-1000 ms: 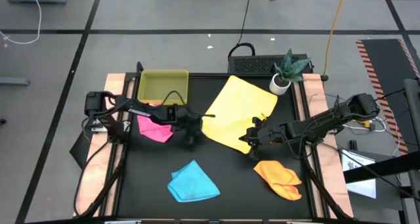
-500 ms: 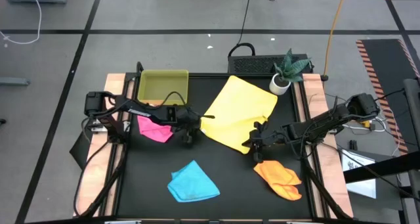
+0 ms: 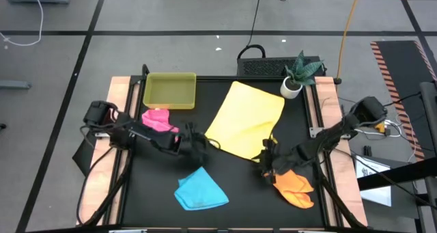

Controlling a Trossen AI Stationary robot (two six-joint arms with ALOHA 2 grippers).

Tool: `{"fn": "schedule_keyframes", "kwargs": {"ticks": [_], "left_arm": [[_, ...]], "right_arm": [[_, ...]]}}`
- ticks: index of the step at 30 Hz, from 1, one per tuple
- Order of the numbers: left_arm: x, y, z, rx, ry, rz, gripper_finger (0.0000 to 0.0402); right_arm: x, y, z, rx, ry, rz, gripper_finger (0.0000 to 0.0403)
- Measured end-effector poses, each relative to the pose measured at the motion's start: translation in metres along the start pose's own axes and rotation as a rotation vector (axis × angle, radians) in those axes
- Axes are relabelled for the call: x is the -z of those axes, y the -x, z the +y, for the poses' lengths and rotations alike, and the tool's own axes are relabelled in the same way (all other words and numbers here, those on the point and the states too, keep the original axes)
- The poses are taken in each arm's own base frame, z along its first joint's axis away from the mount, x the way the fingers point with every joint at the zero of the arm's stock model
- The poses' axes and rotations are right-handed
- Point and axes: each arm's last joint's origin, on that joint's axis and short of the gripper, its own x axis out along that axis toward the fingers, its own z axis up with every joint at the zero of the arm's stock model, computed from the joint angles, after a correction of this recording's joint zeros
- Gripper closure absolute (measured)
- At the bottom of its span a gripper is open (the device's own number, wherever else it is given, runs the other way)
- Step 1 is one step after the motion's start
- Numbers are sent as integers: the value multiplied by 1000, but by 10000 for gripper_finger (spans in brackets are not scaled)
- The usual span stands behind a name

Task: Fold microfiber towels
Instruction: Fold the yellow microfiber cloth

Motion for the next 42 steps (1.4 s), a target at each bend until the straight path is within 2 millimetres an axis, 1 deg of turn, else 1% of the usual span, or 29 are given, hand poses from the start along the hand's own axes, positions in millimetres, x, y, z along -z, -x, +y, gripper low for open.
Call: {"fn": "schedule_keyframes", "kwargs": {"ticks": [3,6,10,14,18,21,25,28,29,32,35,38,42], "left_arm": [[-1,10,-14,-25,28,-49,397],[-1,17,-22,-35,54,-71,389],[0,21,-26,-72,73,-91,385],[0,22,-27,-72,79,-92,396],[0,21,-26,-79,87,-93,386],[0,21,-26,-80,92,-93,382],[0,23,-28,-76,87,-98,396],[-1,30,-31,-85,78,-120,391],[-2,34,-32,-82,75,-132,389],[-6,49,-34,-54,64,-177,392],[-12,74,-32,-18,65,-251,396],[-19,102,-27,30,79,-341,389],[-30,145,-17,151,116,-513,395]], "right_arm": [[1,-5,9,71,45,84,259],[5,-12,16,96,94,194,253],[14,-19,22,134,172,315,253],[17,-21,21,213,169,348,260],[20,-20,19,251,166,366,280],[21,-19,18,272,176,375,302],[24,-17,14,309,192,399,350],[22,-13,13,304,175,388,391],[19,-11,12,299,163,373,396],[8,-2,11,274,118,304,392],[-10,12,9,225,66,185,395],[-31,32,11,156,43,39,400],[-64,71,17,29,15,-226,400]]}}
